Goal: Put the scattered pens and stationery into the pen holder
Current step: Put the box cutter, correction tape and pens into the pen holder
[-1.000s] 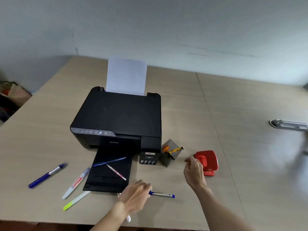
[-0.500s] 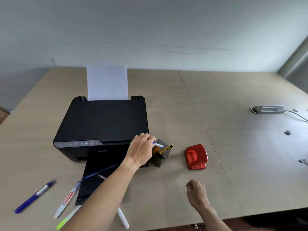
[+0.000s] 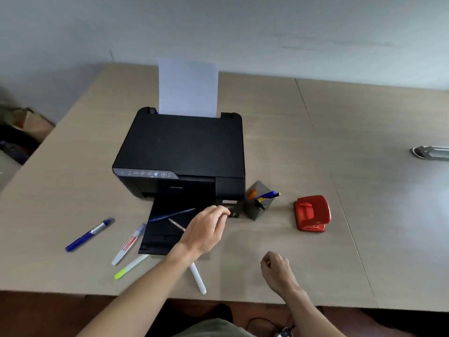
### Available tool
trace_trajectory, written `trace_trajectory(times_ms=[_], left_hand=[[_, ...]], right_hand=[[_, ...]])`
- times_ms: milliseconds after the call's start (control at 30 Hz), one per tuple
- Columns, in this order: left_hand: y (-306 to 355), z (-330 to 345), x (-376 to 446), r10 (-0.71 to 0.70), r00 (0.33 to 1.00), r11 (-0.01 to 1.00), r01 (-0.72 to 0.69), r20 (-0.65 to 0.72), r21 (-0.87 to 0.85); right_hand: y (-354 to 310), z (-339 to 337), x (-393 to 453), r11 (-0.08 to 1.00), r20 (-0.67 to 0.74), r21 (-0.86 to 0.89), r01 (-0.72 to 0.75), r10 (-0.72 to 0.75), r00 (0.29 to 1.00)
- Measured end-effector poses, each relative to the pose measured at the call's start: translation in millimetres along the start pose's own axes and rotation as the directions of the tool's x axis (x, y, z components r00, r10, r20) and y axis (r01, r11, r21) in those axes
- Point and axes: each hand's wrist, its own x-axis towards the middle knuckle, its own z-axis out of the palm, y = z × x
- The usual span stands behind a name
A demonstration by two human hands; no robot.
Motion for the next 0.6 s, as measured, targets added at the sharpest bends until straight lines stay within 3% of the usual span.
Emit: trace_trajectory(times_ms=[100,267,433,600], left_hand=[[-33,-22,-56,-0.097,0.995,0.995,0.096,0.034,0.02],[-76,-54,-138,-0.263,0.965,0.947,0.257,0.005,0.192],[-107,-70,-173,-0.494,0.863,0.798,0.5,-0.11,0.337],[-133,-68,-179,-0.669,0.74,0.617,0.609,-0.075,0.499]], right_hand=[[-16,21,-8,0.999,0.103,-0.016,0.05,-0.048,0.993],[-60,62,-19,0.98,0.287,-0.116,0.164,-0.125,0.95],[-106,92,-31,0.922,0.411,-0.254,0.293,-0.171,0.895],[-123,104,-33,0.881,0.431,-0.339,0.329,-0.166,0.887]])
